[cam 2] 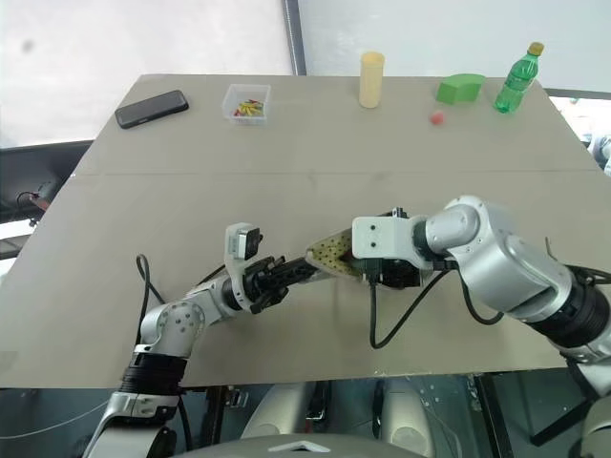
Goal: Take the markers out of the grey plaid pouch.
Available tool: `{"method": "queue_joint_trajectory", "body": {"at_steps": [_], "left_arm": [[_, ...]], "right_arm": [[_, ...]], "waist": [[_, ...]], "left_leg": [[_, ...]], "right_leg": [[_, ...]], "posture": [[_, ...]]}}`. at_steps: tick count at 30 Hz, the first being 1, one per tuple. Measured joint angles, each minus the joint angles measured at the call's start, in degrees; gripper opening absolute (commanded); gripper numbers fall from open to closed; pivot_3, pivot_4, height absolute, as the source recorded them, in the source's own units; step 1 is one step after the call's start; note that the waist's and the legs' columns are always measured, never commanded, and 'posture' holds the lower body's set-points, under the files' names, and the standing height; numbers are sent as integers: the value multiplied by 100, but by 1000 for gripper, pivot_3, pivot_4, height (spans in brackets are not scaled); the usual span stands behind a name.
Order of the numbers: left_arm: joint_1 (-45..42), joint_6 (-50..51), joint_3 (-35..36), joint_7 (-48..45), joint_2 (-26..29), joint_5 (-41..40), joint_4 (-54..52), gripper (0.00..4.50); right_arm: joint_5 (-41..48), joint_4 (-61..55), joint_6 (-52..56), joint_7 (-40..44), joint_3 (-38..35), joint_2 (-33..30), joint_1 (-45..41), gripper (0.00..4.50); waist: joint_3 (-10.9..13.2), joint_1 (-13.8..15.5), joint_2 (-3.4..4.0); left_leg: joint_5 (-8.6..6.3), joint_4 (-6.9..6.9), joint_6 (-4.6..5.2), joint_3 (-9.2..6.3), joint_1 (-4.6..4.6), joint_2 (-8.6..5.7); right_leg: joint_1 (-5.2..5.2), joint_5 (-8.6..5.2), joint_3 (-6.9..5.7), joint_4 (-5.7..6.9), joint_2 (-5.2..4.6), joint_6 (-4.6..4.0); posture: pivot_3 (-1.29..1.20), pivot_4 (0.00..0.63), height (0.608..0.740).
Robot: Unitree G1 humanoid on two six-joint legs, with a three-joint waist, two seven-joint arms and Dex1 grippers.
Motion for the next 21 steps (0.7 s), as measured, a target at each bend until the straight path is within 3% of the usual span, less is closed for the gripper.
{"method": "queue_joint_trajectory", "body": {"at_steps": [15,21], "left_arm": [[44,464,123,38,-5,-177,4,0],[222,108,121,100,28,183,2,0]], "right_arm": [[272,-336,501,296,83,-238,-608,4454],[-330,264,-20,-557,606,456,-19,4454]], "waist": [[0,-8,0],[-8,-16,-3]], "left_leg": [[-11,1,-23,1,0,-1],[-6,1,-34,4,10,-2]], "right_leg": [[-3,0,1,4,-4,0],[-1,0,5,18,-7,-2]], "posture": [[0,150,740],[0,150,740]]}}
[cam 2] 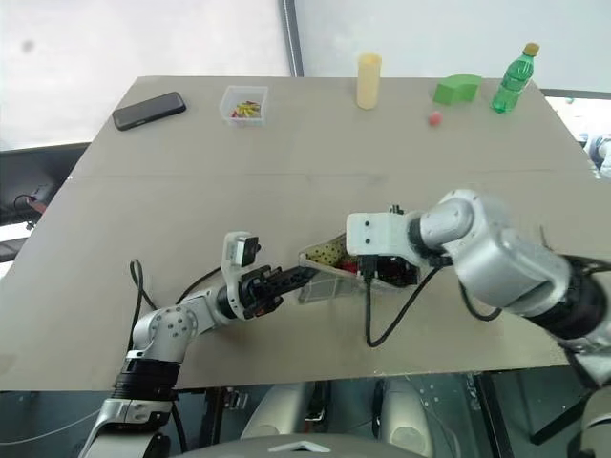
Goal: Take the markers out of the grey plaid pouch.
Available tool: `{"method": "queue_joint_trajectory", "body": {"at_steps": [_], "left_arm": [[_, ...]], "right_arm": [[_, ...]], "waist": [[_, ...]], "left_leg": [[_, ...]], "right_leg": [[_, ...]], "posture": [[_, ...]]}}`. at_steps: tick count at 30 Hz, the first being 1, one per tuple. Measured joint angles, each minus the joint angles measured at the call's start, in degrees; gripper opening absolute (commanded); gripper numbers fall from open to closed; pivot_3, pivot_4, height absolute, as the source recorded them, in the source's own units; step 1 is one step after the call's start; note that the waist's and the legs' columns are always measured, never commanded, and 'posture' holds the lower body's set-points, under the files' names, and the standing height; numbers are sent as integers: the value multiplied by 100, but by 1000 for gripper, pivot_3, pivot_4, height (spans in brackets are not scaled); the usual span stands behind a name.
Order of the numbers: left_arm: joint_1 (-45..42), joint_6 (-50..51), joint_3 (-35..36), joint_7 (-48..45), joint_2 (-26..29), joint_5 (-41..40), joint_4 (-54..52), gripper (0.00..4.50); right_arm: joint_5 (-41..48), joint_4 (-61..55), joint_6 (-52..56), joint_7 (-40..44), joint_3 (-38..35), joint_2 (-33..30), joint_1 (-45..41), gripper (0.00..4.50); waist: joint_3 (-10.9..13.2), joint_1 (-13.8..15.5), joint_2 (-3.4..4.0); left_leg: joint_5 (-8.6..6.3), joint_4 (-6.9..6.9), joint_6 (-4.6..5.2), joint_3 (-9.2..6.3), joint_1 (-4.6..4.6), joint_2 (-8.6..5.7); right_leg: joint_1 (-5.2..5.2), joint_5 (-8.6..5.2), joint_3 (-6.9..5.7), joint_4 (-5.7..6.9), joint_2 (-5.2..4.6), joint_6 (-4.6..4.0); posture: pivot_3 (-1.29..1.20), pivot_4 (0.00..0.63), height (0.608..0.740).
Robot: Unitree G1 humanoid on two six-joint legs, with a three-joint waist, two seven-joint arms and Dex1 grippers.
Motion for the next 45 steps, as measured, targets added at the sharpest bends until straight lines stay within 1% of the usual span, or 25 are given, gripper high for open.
{"method": "queue_joint_trajectory", "body": {"at_steps": [5,7,8,9,10,14,15,16,20,28,35,39,43,45], "left_arm": [[146,-168,20,61,-3,52,-103,0],[162,-203,19,73,-3,64,-115,0],[172,-245,16,83,-6,83,-125,0],[174,-265,16,93,-10,93,-125,0],[174,-277,16,101,-15,96,-126,0],[170,-317,21,128,-33,101,-120,0],[168,-320,25,139,-38,102,-116,0],[163,-321,26,152,-42,103,-111,0],[143,-323,64,218,-80,104,-82,0],[129,-313,77,298,-136,102,-70,0],[119,-279,120,330,-147,92,-69,0],[112,-279,120,327,-142,93,-68,0],[94,-280,118,319,-125,97,-46,0],[85,-293,117,295,-112,102,-39,0]], "right_arm": [[-191,104,-7,-276,43,289,99,4454],[-198,110,-19,-303,43,300,126,4454],[-207,113,-29,-305,43,300,137,4044],[-215,115,-31,-307,43,299,146,3857],[-234,128,-32,-309,43,299,168,3473],[-315,248,-81,-354,54,372,241,1468],[-340,291,-140,-368,75,395,260,1036],[-388,340,-207,-394,96,439,291,774],[-538,526,-508,-559,67,596,417,774],[-622,541,-773,-610,-151,532,686,774],[-457,271,-554,-469,-658,267,849,774],[-235,95,-379,-404,-968,163,950,774],[-120,-24,-312,-395,-1071,65,1023,774],[90,-121,-221,-340,-1294,63,1136,774]], "waist": [[0,-4,1],[0,-1,1],[0,-3,2],[0,-3,2],[0,-1,2],[0,1,2],[0,1,2],[0,1,2],[-1,2,1],[-1,9,1],[0,18,1],[1,17,2],[1,18,2],[1,19,2]], "left_leg": [[4,0,-12,1,9,2],[4,0,-12,0,9,1],[4,0,-12,1,9,1],[4,0,-12,0,9,1],[4,0,-11,0,9,1],[5,0,-11,1,9,1],[5,0,-11,1,9,1],[5,0,-11,0,9,1],[5,0,-11,0,11,1],[7,0,-15,0,15,1],[7,-4,-14,-1,8,2],[5,-4,-13,-2,4,2],[-6,-5,6,-4,3,3],[-5,-5,5,-5,0,3]], "right_leg": [[-2,-1,2,15,0,0],[-3,-1,1,18,1,0],[-3,-1,2,18,1,0],[-3,-1,2,18,1,0],[-3,-1,1,18,1,0],[-3,-1,1,20,1,0],[-3,-1,1,20,1,0],[-3,-1,1,20,1,0],[-3,-1,1,23,2,1],[-1,-8,2,26,1,13],[-8,-1,0,25,0,0],[-9,-2,0,23,0,1],[-11,-7,-1,23,-1,8],[-13,-3,-1,23,-1,3]], "posture": [[0,150,740],[0,150,740],[0,150,740],[0,150,740],[0,150,740],[0,150,740],[0,150,740],[0,150,740],[0,150,740],[0,150,740],[0,150,740],[0,150,740],[0,150,740],[0,150,740]]}}
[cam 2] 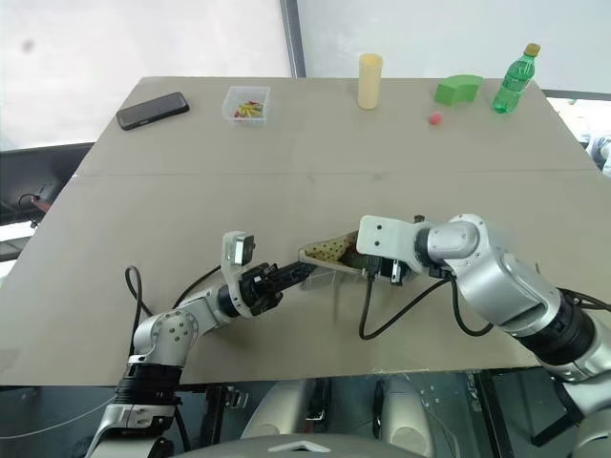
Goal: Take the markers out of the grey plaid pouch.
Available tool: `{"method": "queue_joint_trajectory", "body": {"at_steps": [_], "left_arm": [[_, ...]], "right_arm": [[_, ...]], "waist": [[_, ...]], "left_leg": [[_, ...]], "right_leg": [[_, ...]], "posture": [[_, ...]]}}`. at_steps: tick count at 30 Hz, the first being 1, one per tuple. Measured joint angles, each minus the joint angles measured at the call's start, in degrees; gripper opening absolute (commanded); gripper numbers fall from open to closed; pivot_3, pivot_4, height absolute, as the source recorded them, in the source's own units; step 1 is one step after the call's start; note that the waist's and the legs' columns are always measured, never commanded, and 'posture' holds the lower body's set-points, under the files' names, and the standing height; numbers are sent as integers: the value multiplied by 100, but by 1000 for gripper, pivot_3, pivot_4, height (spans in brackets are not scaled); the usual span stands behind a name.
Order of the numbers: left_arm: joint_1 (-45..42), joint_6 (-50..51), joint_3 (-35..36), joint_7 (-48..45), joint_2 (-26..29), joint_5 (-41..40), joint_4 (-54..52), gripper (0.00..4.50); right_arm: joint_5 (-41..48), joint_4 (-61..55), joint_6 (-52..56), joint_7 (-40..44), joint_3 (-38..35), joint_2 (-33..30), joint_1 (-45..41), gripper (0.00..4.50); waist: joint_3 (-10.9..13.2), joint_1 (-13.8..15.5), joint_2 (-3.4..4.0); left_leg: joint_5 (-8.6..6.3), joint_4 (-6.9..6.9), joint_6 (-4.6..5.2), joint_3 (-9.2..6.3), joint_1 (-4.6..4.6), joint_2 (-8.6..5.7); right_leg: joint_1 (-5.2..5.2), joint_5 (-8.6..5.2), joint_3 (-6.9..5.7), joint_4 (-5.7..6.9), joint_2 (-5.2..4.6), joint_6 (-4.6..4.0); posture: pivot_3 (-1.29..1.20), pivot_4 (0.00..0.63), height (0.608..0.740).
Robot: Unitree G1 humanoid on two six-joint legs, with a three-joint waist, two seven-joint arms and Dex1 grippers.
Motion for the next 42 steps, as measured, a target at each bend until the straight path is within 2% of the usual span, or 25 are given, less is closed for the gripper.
{"method": "queue_joint_trajectory", "body": {"at_steps": [4,8,9,10,12,14,18,21,28,29,32,35,37,40,42], "left_arm": [[-20,-195,6,-32,45,118,42,0],[-8,-469,-15,-62,29,280,45,0],[-5,-494,-14,-66,28,295,45,0],[16,-589,-10,-86,29,358,46,0],[17,-739,-54,-133,-9,456,46,0],[29,-892,-84,-149,-45,524,41,0],[86,-1101,-86,-147,-80,605,4,0],[184,-1236,-84,-163,-81,662,-35,0],[238,-1433,-130,-186,-143,751,-70,0],[248,-1479,-138,-188,-159,780,-83,0],[274,-1498,-137,-198,-159,783,-105,0],[331,-1521,-114,-200,-154,781,-159,0],[366,-1544,-104,-202,-148,774,-188,0],[382,-1549,-95,-206,-140,774,-188,0],[387,-1553,-95,-217,-139,775,-186,0]], "right_arm": [[1187,-514,635,323,-1342,359,227,774],[2505,-731,1360,427,-3104,822,246,774],[2628,-729,1444,416,-3317,924,237,774],[3039,-616,1769,271,-3926,1354,78,774],[3468,-427,2192,-125,-4920,1831,-408,774],[3455,-190,2450,-692,-5570,1731,-719,774],[2889,464,2401,-1467,-5498,874,-198,774],[2413,1176,2017,-1781,-4958,261,171,774],[1840,2810,867,-1865,-3498,314,471,774],[1723,3242,544,-1854,-3267,318,457,1487],[1608,3506,188,-1752,-3108,263,502,2663],[1637,3272,-32,-1592,-3090,114,852,2663],[1829,2733,-47,-1444,-3342,-40,1182,2663],[2709,1383,185,-1188,-4396,-85,1215,2663],[3339,533,461,-1138,-4841,-108,1021,2663]], "waist": [[2,-1,-1],[2,12,-1],[2,11,-1],[3,2,0],[8,-3,13],[6,43,11],[3,66,14],[-7,26,32],[-7,-10,36],[-7,-5,36],[-7,2,37],[-7,6,37],[-1,9,46],[5,-3,56],[4,0,53]], "left_leg": [[-1,-2,2,-2,-6,1],[-5,-5,8,-5,-8,1],[-6,-5,9,-5,-8,1],[-6,-7,9,-4,-9,1],[-6,-9,9,-3,-9,0],[-6,-12,8,-4,-9,-2],[2,-39,-2,5,-11,-12],[26,-51,9,17,-11,-9],[11,-43,38,23,-11,-4],[11,-42,38,24,-11,-5],[10,-44,39,23,-12,-5],[15,-46,31,23,-12,-1],[14,-46,32,23,-16,-1],[5,-45,47,24,-12,5],[4,-44,46,20,-8,9]], "right_leg": [[-2,3,-2,-5,0,-4],[0,4,-5,-12,-4,-5],[0,4,-5,-14,-4,-6],[0,6,-4,-14,-5,-9],[-3,12,-3,-14,-6,-17],[-3,11,-6,-17,-7,-21],[-7,12,0,-39,-12,-23],[-9,12,8,-39,-9,-22],[-9,12,11,-38,-3,-22],[-8,12,11,-38,-3,-21],[-9,13,10,-39,0,-19],[-9,12,9,-39,3,-18],[-10,12,9,-40,3,-17],[-9,11,10,-41,6,-14],[-5,10,6,-42,7,-13]], "posture": [[0,150,740],[0,150,740],[0,150,740],[0,150,740],[0,150,740],[0,150,740],[0,150,740],[0,150,740],[0,150,740],[0,150,740],[0,150,740],[0,150,740],[0,150,740],[0,150,740],[0,150,740]]}}
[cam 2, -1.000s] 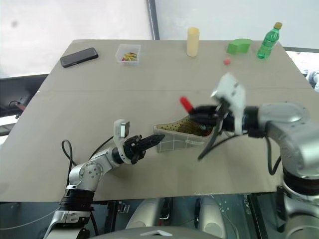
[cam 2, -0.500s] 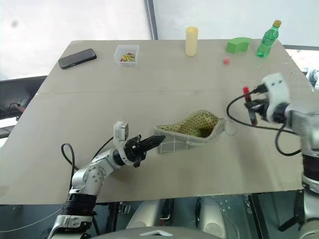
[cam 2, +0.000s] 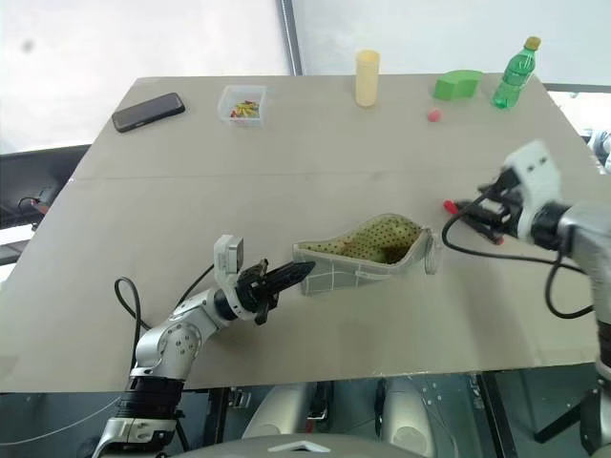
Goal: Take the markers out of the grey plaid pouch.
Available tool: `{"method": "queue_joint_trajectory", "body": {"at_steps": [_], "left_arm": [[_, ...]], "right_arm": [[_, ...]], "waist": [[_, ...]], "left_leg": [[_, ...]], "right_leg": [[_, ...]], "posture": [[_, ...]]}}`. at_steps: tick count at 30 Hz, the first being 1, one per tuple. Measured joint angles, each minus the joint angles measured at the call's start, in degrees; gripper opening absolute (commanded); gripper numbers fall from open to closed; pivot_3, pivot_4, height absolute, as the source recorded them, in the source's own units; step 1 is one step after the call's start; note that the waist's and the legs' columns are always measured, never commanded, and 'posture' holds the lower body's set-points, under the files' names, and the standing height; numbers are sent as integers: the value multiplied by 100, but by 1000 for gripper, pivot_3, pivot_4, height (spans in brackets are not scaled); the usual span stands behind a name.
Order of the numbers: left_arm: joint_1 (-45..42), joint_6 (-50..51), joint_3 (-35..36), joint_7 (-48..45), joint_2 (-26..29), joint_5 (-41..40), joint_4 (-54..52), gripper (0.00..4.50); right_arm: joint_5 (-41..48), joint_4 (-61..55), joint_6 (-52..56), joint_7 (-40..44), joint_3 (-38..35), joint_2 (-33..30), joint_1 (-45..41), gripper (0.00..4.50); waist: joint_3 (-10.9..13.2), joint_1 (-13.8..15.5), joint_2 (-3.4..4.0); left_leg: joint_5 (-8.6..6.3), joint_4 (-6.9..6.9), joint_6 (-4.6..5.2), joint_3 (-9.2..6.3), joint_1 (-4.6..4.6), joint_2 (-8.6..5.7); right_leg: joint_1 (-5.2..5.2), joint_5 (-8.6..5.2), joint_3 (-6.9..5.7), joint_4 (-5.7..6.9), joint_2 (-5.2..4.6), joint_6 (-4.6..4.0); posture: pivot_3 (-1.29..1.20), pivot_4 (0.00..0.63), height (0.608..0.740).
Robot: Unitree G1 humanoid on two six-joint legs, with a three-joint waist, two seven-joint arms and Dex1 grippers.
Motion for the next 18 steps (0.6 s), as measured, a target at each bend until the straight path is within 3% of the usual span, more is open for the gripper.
{"method": "queue_joint_trajectory", "body": {"at_steps": [3,7,15,18], "left_arm": [[-1,-1,-2,-37,3,1,3,0],[-61,1,-23,-78,5,4,42,0],[-128,-40,-50,-213,29,80,134,0],[-120,-96,-93,-270,34,138,131,0]], "right_arm": [[753,-985,408,-95,-62,107,-114,2663],[1334,-1753,767,-368,623,302,11,2663],[762,-1473,440,-576,1947,129,440,2663],[752,-1105,428,-586,2040,239,407,2663]], "waist": [[-3,-2,-6],[-3,10,-7],[-4,14,-5],[-5,11,-7]], "left_leg": [[-2,0,-1,-5,3,1],[-3,1,-1,-5,-5,-6],[-1,2,2,-5,-2,-6],[-2,6,2,-5,1,-7]], "right_leg": [[1,-2,-2,-8,0,1],[0,0,-1,-17,-8,-3],[2,1,-2,-16,-7,-4],[7,1,-3,-17,-7,-4]], "posture": [[0,150,740],[0,150,740],[0,150,740],[0,150,740]]}}
